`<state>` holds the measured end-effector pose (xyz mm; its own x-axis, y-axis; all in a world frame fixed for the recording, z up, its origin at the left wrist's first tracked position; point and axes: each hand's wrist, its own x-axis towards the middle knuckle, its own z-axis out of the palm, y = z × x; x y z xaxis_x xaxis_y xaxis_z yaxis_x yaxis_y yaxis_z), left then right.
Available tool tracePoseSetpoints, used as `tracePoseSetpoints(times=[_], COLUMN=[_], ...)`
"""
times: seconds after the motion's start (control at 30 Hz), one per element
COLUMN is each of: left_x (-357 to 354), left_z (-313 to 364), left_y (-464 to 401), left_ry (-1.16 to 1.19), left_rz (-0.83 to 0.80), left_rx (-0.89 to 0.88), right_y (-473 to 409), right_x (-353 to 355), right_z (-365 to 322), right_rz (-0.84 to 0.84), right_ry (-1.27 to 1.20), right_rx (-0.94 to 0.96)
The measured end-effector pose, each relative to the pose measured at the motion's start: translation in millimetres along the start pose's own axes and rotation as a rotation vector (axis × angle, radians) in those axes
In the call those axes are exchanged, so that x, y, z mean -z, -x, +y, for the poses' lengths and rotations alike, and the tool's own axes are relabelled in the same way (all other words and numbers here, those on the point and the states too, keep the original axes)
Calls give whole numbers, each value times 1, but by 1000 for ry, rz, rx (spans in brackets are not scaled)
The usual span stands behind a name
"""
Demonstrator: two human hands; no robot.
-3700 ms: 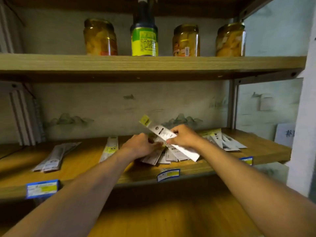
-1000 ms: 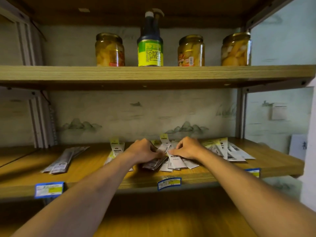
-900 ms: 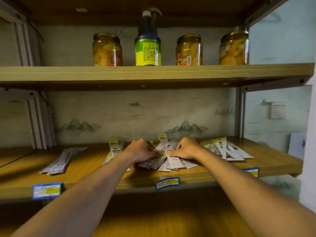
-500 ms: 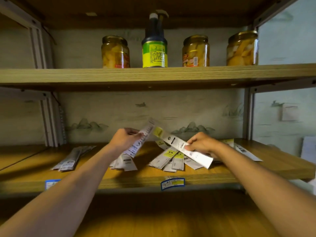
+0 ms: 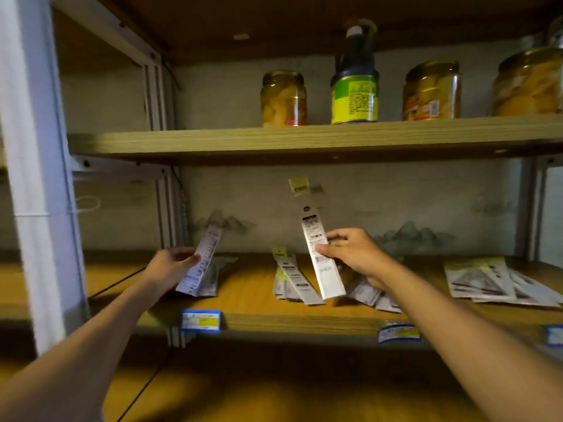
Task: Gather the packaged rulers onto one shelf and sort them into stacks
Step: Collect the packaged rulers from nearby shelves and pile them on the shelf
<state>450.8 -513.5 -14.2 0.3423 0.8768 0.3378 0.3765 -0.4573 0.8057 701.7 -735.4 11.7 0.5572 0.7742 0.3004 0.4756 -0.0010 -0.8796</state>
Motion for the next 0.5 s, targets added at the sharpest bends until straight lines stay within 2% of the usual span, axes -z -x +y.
tracePoseSetpoints(times=[0.23, 0.33, 0.5], left_x=[-17, -15, -12], left_z=[-28, -31, -34], left_y=[-27, -24, -24], left_ry=[-163, -106, 38], left_rz=[-137, -150, -186], left_rx=[-24, -29, -19], right_y=[-27, -32, -34], right_x=[-64, -85, -97], right_z=[-6, -4, -2], right_rz=[76, 91, 130], right_ry=[-9, 51, 426], right_rx=[-78, -139, -159])
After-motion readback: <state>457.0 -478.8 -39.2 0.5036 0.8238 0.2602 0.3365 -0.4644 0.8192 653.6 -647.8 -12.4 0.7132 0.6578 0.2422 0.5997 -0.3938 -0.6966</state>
